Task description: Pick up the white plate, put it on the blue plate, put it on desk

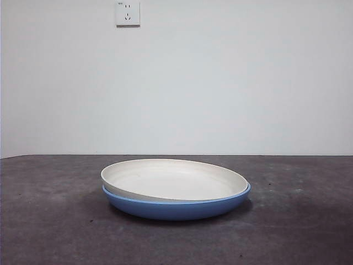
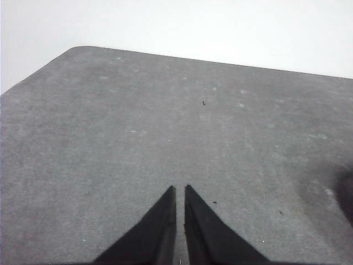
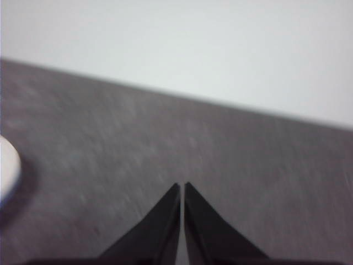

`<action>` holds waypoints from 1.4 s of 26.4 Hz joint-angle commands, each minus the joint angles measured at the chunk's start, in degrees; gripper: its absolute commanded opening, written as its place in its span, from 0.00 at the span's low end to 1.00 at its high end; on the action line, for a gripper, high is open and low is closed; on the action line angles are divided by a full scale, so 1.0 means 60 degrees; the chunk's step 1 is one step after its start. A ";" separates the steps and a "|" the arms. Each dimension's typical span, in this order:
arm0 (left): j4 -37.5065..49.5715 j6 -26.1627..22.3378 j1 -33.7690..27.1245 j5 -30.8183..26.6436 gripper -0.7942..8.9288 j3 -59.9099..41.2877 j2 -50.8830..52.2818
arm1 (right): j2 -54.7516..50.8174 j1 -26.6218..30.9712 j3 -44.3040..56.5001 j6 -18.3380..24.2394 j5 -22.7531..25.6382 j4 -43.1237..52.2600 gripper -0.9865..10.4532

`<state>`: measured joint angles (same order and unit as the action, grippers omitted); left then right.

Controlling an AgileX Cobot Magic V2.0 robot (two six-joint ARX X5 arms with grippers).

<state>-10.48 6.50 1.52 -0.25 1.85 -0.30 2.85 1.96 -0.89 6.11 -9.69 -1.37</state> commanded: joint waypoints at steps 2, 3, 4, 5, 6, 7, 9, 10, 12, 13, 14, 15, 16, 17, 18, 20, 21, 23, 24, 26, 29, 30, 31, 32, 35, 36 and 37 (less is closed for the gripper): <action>-0.0062 -0.0149 0.0007 -0.0036 0.11 -0.0200 0.0018 | -0.0153 0.0011 0.0047 -0.0266 0.0565 -0.0106 0.09; -0.0062 -0.0149 0.0007 -0.0036 0.11 -0.0200 0.0018 | -0.0153 0.0011 0.0047 -0.0284 0.0867 -0.0251 0.09; -0.0062 -0.0149 0.0007 -0.0036 0.11 -0.0200 0.0018 | -0.0153 0.0007 0.0047 -0.0317 0.1133 -0.0412 0.09; -0.0062 -0.0149 0.0007 -0.0036 0.11 -0.0200 0.0018 | -0.0153 0.0011 0.0047 -0.0350 0.1486 -0.0627 0.09; -0.0062 -0.0149 0.0007 -0.0036 0.11 -0.0200 0.0018 | -0.0171 0.0011 0.0047 -0.0364 0.1690 -0.0798 0.09; -0.0062 -0.0149 0.0007 -0.0036 0.11 -0.0200 0.0018 | -0.0240 0.0007 0.0047 -0.0368 0.1803 -0.0980 0.09; -0.0062 -0.0149 0.0007 -0.0036 0.11 -0.0200 0.0018 | -0.0459 0.0000 0.0047 -0.0390 0.1872 -0.1362 0.09; -0.0062 -0.0149 0.0007 -0.0036 0.11 -0.0200 0.0018 | -0.0441 0.0000 0.0047 -0.0415 0.1869 -0.1406 0.09; -0.0062 -0.0149 0.0007 -0.0036 0.11 -0.0200 0.0018 | -0.0441 -0.0047 0.0047 -0.0481 0.1858 -0.1512 0.09; -0.0062 -0.0149 0.0007 -0.0036 0.11 -0.0200 0.0018 | -0.0441 -0.0084 0.0047 -0.0510 0.1858 -0.1512 0.09; -0.0062 -0.0149 0.0007 -0.0036 0.11 -0.0200 0.0018 | -0.0441 -0.0131 0.0047 -0.0517 0.1854 -0.1508 0.09; -0.0062 -0.0149 0.0007 -0.0036 0.11 -0.0200 0.0018 | -0.0441 -0.0153 0.0047 -0.0517 0.1843 -0.1504 0.09; -0.0062 -0.0149 0.0007 -0.0036 0.11 -0.0200 0.0018 | -0.0441 -0.0171 0.0047 -0.0521 0.1847 -0.1501 0.09; -0.0062 -0.0149 0.0007 -0.0036 0.11 -0.0200 0.0018 | -0.0441 -0.0175 0.0047 -0.0525 0.1840 -0.1490 0.09; -0.0062 -0.0149 0.0007 -0.0036 0.11 -0.0200 0.0018 | -0.0441 -0.0175 0.0047 -0.0521 0.1836 -0.1472 0.09; -0.0062 -0.0149 0.0007 -0.0036 0.11 -0.0200 0.0018 | -0.0441 -0.0171 0.0047 -0.0517 0.1861 -0.1366 0.09; -0.0062 -0.0149 0.0007 -0.0036 0.11 -0.0200 0.0018 | -0.0441 -0.0171 0.0047 -0.0521 0.1869 -0.1311 0.09; -0.0062 -0.0149 0.0007 -0.0036 0.11 -0.0200 0.0018 | -0.0441 -0.0171 0.0044 -0.0517 0.1872 -0.1253 0.09; -0.0062 -0.0149 0.0007 -0.0036 0.11 -0.0200 0.0018 | -0.0441 -0.0175 0.0040 -0.0517 0.1872 -0.1253 0.09; -0.0062 -0.0149 0.0007 -0.0036 0.11 -0.0200 0.0018 | -0.0441 -0.0171 0.0040 -0.0517 0.1872 -0.1253 0.09; -0.0062 -0.0149 0.0007 -0.0036 0.11 -0.0200 0.0018 | -0.0441 -0.0171 0.0040 -0.0517 0.1872 -0.1257 0.09; -0.0062 -0.0149 0.0007 -0.0036 0.11 -0.0200 0.0018 | -0.0441 -0.0171 0.0040 -0.0517 0.1872 -0.1257 0.09; -0.0062 -0.0149 0.0007 -0.0036 0.11 -0.0200 0.0018 | -0.0441 -0.0175 0.0040 -0.0517 0.1872 -0.1257 0.09; -0.0062 -0.0149 0.0007 -0.0036 0.11 -0.0200 0.0018 | -0.0441 -0.0171 0.0040 -0.0517 0.1872 -0.1257 0.09; -0.0062 -0.0149 0.0007 -0.0036 0.11 -0.0200 0.0018 | -0.0441 -0.0171 0.0040 -0.0517 0.1872 -0.1257 0.09; -0.0062 -0.0149 0.0007 -0.0036 0.11 -0.0200 0.0018 | -0.0441 -0.0171 0.0040 -0.0517 0.1872 -0.1257 0.09; -0.0062 -0.0149 0.0007 -0.0036 0.11 -0.0200 0.0018 | -0.0441 -0.0171 0.0040 -0.0517 0.1872 -0.1257 0.09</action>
<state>-10.48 6.50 1.52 -0.25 1.85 -0.30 0.21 0.99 -0.91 3.99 1.32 -9.45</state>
